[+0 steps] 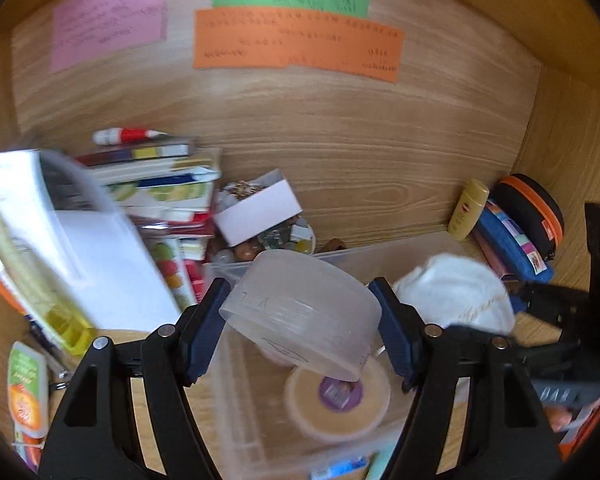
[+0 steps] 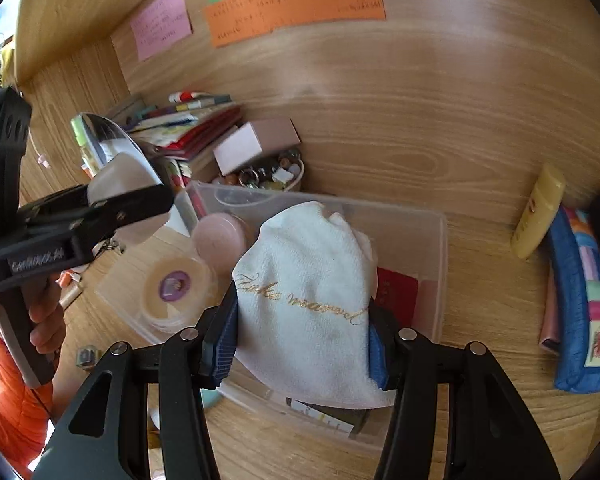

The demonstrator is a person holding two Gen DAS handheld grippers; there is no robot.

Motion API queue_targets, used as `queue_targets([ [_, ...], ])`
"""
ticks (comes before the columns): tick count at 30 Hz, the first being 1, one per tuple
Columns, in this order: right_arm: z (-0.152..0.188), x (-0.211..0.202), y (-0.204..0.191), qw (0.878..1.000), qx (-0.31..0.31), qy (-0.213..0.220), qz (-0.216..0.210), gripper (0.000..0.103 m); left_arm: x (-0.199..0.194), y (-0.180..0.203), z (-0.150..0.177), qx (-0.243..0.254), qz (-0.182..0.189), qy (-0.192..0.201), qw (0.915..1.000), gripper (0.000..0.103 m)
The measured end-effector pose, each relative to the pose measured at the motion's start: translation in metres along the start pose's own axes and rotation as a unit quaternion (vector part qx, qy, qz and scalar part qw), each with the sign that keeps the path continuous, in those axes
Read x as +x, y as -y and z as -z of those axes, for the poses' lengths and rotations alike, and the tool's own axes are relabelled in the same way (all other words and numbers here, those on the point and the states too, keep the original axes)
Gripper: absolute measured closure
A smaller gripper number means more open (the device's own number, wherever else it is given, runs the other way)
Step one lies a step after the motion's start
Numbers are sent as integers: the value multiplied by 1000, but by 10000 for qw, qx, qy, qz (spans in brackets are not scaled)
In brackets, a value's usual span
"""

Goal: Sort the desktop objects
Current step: 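Place the white container and cloth bag into the clear box and open both tools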

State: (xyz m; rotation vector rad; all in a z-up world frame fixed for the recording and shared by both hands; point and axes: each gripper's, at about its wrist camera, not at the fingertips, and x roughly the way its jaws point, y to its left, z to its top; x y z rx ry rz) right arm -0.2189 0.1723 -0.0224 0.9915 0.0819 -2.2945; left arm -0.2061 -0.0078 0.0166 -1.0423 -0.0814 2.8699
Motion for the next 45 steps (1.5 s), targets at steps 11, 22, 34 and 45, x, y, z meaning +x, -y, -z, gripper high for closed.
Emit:
queue_targets([
  [11,11,14,5,9997,-140,-120,179,51,48,18,0,-32,497,-668,9965,33],
  [22,15,19,-5,9980,-391,-69,485,47,57,25,10,104,628,-1063,9923,33],
  [34,16,19,-13,9960,-513,-6,733,28,42,27,9,93,571,-988,9934,30],
  [45,14,15,-12,9978,-357,-109,552,19,18,28,8,172,561,-590,9965,22],
])
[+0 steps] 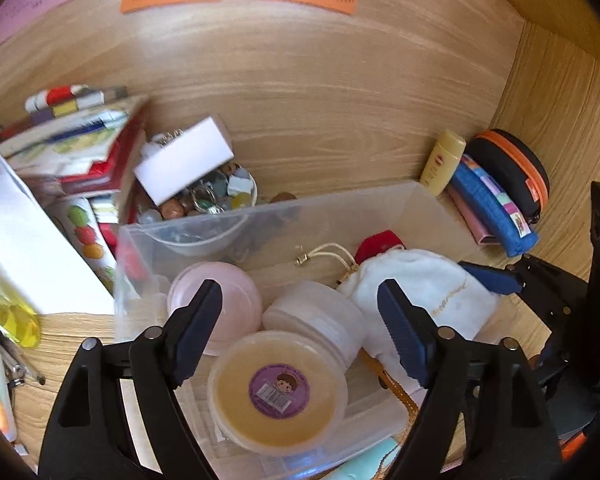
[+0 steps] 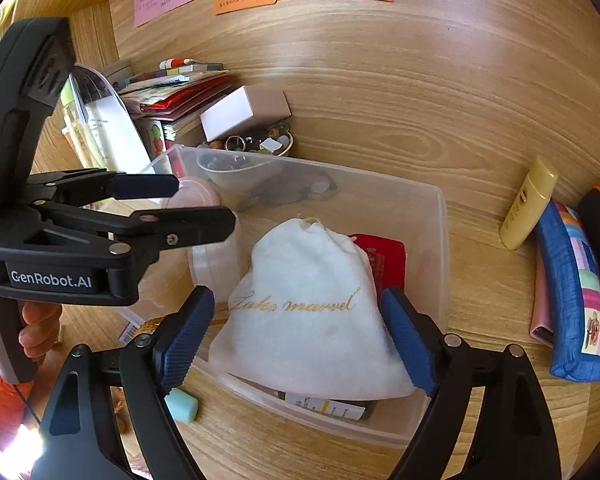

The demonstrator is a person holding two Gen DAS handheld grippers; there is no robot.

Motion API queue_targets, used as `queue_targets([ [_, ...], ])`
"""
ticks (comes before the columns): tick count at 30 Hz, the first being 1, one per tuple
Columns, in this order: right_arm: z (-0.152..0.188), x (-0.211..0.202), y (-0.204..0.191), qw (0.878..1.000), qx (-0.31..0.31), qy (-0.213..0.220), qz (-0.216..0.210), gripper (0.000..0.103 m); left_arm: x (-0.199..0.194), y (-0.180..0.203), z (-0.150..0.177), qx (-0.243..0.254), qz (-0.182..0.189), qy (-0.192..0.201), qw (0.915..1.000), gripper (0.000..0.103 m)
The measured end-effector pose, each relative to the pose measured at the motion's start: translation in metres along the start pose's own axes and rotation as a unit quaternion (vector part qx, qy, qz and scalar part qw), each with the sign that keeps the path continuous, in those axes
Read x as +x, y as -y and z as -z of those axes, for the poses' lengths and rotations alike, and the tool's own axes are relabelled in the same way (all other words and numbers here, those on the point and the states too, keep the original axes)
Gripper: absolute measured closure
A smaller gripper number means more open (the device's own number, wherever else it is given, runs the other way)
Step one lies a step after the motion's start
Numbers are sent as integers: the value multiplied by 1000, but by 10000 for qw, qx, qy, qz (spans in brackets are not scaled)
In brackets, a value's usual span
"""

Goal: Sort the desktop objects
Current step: 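Place the white container and cloth bag into the clear box and open both tools, then move the right tool to the pink rope bag while the left tool moves to the square tile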

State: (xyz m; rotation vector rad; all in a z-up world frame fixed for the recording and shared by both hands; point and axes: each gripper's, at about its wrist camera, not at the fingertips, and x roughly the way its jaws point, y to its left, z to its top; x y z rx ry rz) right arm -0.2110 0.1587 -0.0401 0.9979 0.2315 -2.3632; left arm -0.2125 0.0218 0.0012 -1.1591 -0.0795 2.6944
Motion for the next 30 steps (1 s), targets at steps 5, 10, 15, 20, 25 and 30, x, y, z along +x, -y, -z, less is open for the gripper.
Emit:
queue_targets([
  [5,-2,-4,3,9991,262,-25,-344,17,-14,-2,-2,-65,122,193,9997,19],
  [10,-5,-22,5,9990,359,160,-221,17,-32,-4,-2,-155,-33,353,9992,17],
  [15,-1,-45,6,9967,504,334,-539,13,-54,-10,8,-180,-368,594,9974,8],
  [20,12,-63,-2,9969,444,391,-520,9,-64,-17,27,-240,-548,518,9969,8],
  [25,29,-77,-16,9979,12,331,-553,9,-81,-32,49,-240,-749,498,9957,8],
  [30,40,-81,-28,9973,-449,110,-570,8,-101,-48,60,-443,-908,593,9931,8],
])
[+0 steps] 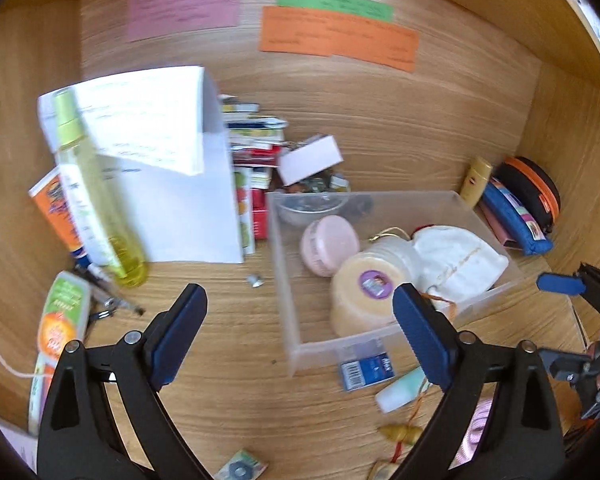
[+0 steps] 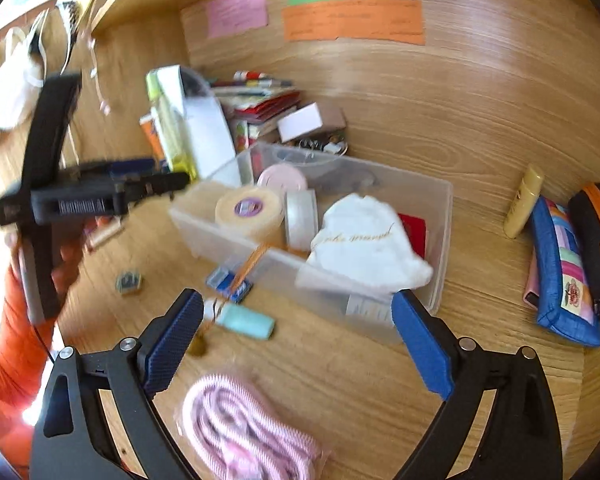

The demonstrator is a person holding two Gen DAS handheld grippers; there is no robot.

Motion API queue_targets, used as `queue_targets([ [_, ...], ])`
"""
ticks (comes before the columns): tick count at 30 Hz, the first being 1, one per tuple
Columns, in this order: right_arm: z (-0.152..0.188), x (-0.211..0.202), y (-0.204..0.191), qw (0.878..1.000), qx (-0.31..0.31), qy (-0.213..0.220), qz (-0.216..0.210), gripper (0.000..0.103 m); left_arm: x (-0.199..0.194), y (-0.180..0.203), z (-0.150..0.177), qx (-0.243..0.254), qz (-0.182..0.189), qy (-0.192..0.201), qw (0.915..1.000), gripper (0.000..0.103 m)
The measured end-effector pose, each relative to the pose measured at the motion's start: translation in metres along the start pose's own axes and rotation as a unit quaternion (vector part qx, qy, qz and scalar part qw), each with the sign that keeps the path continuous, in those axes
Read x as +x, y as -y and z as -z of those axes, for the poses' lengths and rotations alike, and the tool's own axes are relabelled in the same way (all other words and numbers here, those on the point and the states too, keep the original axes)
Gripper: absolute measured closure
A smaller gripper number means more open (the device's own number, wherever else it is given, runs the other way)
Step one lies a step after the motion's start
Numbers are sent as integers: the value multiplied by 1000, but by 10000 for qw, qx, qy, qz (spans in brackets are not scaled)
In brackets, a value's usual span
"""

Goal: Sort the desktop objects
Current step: 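Move the right tool to the pink rope bag while the left tool moves to the square tile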

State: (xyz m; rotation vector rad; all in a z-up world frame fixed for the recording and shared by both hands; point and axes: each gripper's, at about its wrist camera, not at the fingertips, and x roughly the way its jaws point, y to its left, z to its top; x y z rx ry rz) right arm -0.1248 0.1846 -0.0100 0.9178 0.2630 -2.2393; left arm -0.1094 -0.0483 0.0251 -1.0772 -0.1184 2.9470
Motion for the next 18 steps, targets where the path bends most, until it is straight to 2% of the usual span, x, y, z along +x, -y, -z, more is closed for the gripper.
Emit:
queue_targets([
  [11,29,-6,-32,9957,-791,-492,-25,8,-12,-25,48,167,-428,-458,9979,6],
  [18,57,-1,-61,9832,-1531,-982,-135,8,-19,-35,83,233,-482,-779,9955,6],
])
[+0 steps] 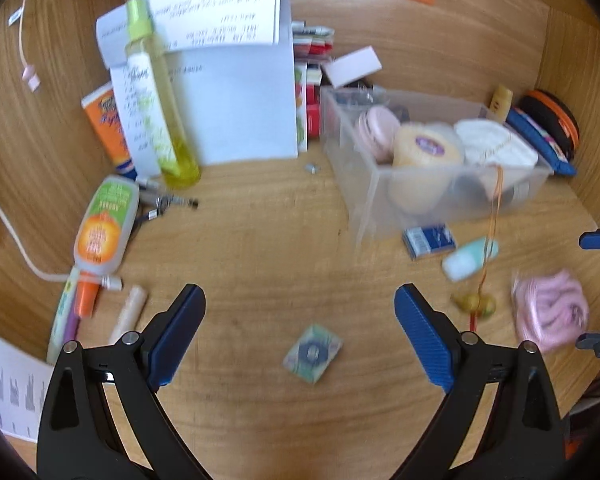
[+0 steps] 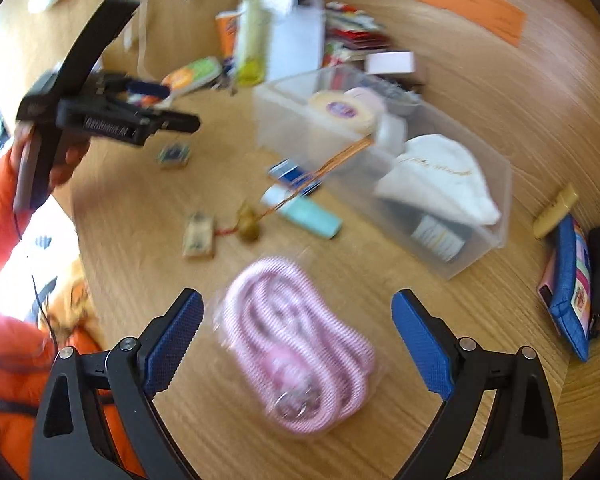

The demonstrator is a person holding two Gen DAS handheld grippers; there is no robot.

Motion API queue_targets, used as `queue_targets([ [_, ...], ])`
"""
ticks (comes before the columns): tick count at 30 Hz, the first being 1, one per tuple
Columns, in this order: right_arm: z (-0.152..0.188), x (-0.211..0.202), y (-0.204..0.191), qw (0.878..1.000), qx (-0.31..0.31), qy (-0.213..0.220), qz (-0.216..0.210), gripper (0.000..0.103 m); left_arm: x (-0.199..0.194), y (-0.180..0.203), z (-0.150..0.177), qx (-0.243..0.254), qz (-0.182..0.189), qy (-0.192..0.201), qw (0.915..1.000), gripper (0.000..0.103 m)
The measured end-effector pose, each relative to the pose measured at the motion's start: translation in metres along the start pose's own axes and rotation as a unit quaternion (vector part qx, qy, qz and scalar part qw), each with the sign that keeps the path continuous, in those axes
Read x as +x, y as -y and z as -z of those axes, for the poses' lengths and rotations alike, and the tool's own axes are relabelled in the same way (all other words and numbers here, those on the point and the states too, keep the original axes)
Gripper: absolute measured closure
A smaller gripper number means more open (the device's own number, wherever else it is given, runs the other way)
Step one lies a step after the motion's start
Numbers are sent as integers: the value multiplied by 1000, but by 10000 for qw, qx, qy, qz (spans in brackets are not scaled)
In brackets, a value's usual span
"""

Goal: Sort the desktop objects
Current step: 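Move the right tool to the pink rope bag while the left tool moves to the square tile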

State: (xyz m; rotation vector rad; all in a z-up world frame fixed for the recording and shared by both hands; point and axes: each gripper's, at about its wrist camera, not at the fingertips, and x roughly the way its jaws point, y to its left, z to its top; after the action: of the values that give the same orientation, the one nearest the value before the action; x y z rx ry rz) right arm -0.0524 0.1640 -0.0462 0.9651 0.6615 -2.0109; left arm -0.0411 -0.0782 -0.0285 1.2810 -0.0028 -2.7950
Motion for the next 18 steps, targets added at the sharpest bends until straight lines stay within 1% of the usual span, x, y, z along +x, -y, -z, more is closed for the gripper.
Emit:
queue_targets([
  [3,6,2,-9,9996,-249,-104,-3,8,2,-4,13,19,11,-136,9999,6],
  [5,9,7,-12,9992,-317,-260,-1,8,3,-6,19,23,55,-214,9998,6],
  [9,11,25,-11,9974,-375,-578,199,8,7,-8,31,80,125,-330,9993,6],
  [12,6,37,-6,9971,-261,-677,208,8,14,-9,33,110,176,-406,9990,6],
  [16,-2,48,1,9965,-84,-832,-7,8,24,-9,31,121,192,-482,9986,7],
  [18,-4,55,4,9956,-11,-937,-37,8,27,-9,30,143,179,-488,9985,8],
])
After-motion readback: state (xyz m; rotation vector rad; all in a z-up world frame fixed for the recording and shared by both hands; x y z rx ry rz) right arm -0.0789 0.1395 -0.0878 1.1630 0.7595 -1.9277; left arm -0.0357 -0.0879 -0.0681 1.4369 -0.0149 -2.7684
